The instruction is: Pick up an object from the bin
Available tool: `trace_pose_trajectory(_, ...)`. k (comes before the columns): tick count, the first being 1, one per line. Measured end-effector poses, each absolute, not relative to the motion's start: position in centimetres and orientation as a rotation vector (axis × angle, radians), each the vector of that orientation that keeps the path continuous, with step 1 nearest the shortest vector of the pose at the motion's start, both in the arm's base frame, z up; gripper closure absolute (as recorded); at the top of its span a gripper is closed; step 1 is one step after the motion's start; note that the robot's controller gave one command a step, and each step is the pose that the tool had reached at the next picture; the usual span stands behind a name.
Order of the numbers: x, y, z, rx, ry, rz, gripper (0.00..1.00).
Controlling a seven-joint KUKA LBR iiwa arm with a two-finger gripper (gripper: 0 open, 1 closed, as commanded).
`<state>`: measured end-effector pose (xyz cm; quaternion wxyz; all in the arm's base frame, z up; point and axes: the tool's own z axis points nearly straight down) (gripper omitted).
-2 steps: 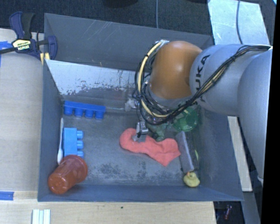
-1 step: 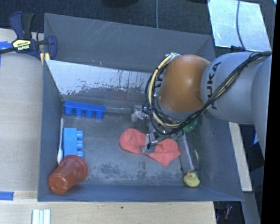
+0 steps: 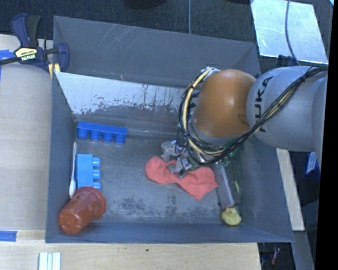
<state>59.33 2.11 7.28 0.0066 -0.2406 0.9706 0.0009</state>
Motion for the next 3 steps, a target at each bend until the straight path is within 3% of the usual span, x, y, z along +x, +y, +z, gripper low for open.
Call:
trace_pose_trajectory(1, 59.3, 2.1, 7.3, -0.750, 3.038, 0.003, 1.00)
trace_pose_trajectory(2, 57.1, 1.3, 13.1, -0.836, 3.020, 0.005, 1.00)
trace_pose_trajectory(3, 56.4, 1.3, 20.7, -0.890, 3.005, 0.005, 1.00)
